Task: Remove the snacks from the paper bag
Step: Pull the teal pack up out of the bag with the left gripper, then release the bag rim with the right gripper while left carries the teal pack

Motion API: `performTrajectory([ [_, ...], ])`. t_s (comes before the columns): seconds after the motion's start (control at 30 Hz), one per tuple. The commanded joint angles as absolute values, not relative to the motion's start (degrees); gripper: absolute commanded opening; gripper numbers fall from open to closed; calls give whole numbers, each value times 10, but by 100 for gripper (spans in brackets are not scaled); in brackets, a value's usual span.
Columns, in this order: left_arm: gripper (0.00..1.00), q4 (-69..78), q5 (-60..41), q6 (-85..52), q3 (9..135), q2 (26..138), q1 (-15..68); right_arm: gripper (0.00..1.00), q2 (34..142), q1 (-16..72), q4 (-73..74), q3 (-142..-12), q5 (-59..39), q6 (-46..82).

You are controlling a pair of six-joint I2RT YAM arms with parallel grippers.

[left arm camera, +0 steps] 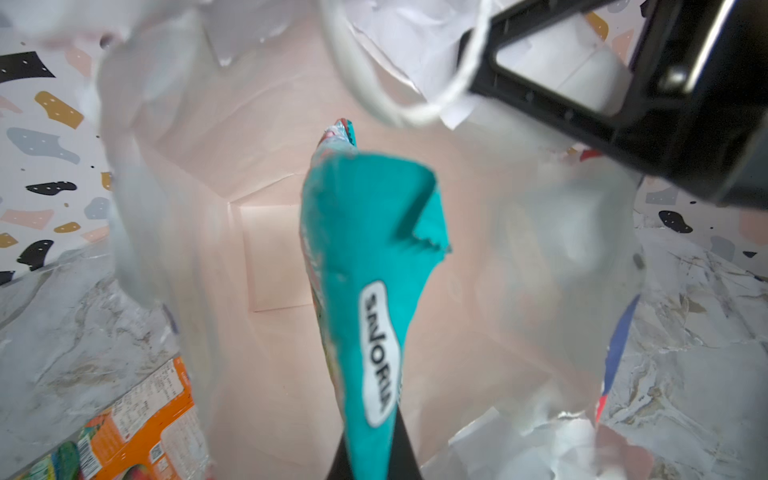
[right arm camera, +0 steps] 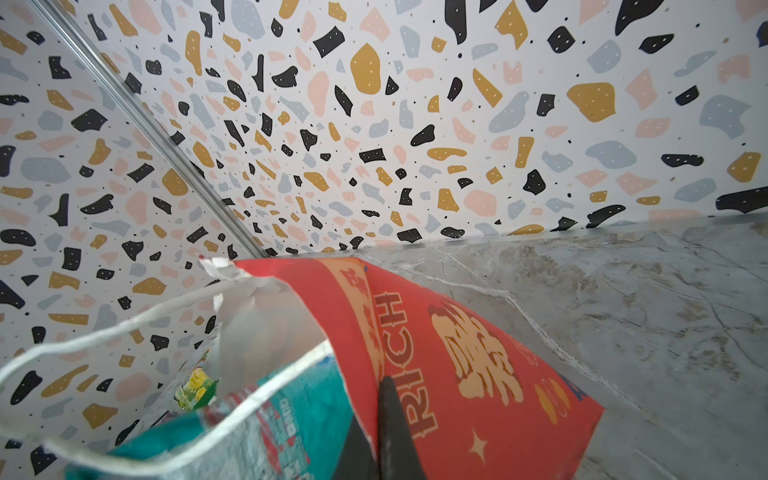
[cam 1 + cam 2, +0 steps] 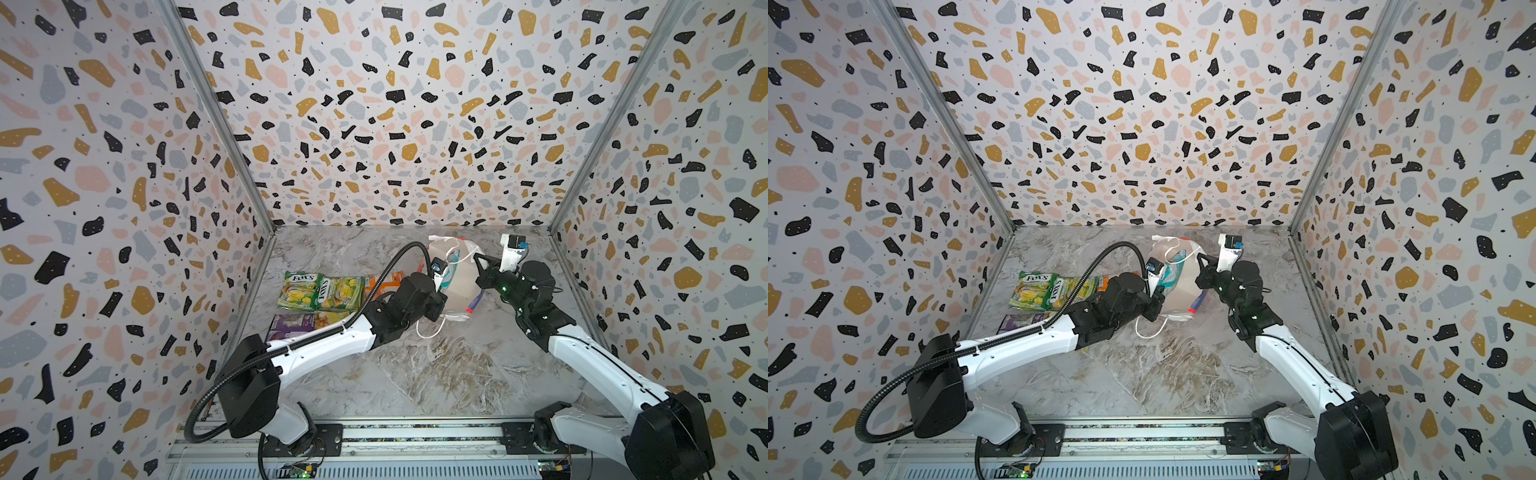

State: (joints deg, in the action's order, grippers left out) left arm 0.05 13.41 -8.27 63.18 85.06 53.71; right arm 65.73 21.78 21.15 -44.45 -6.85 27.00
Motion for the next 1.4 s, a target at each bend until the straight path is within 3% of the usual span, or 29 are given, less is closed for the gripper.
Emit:
performTrajectory([
  [0.0, 0, 35, 162, -59, 607, 809, 537, 0, 654, 211, 199, -480, -68, 282],
  [0.53, 0, 62, 155, -3, 628, 638, 538, 0, 715, 180, 99, -575, -98, 268],
  [0.87, 0, 95, 147, 26, 640, 619, 538, 0, 728, 180, 83, -600, -117, 278],
  [1.1, 0, -45, 298, 53, 649, 624, 539, 0, 746, 172, -18, -645, -92, 385],
  [1.37, 0, -115, 397, 46, 525, 567, 541, 0, 755, 138, -43, -661, -132, 516],
])
